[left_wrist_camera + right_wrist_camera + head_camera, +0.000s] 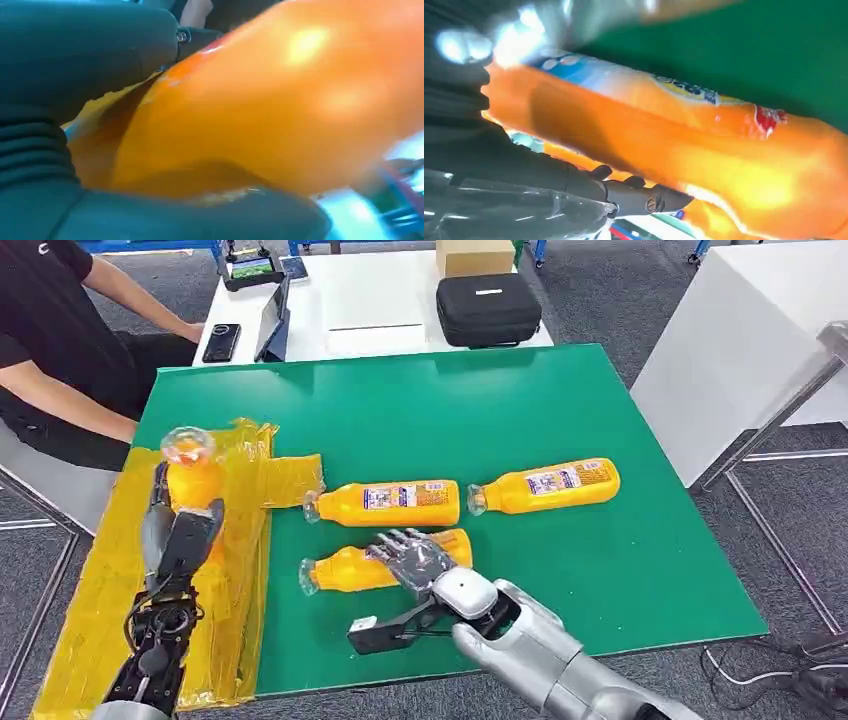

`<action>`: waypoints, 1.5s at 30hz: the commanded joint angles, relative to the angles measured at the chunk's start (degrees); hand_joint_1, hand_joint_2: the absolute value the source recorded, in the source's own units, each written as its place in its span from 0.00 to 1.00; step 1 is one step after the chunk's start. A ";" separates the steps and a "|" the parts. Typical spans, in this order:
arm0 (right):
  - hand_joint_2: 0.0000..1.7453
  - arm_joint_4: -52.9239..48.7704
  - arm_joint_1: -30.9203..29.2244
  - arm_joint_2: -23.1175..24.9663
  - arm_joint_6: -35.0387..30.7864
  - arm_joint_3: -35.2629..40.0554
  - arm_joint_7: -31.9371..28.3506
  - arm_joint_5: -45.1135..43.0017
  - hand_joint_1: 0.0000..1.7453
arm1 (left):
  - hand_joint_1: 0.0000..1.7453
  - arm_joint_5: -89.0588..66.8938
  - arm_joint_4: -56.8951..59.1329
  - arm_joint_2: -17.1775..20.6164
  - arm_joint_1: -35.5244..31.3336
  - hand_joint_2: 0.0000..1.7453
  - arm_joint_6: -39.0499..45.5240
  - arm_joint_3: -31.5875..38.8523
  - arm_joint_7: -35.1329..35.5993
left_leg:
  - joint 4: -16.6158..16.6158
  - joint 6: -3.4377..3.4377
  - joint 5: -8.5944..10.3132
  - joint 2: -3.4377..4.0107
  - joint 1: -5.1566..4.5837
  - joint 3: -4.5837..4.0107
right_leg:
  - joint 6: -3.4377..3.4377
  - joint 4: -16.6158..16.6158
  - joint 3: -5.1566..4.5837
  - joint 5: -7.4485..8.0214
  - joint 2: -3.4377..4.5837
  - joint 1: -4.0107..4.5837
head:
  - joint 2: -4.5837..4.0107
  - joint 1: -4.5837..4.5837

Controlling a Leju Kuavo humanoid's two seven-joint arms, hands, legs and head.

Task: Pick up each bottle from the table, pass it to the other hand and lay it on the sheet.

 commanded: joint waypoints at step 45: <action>1.00 20.33 3.24 -3.26 8.57 -4.97 -0.77 -1.09 1.00 | 0.00 13.51 -11.83 -2.08 -0.76 0.00 0.81 -4.83 -3.11 | -0.11 -0.35 -0.71 -0.03 0.04 1.39 | 0.06 -0.27 0.85 -0.66 -0.27 0.09 | 0.00 -0.02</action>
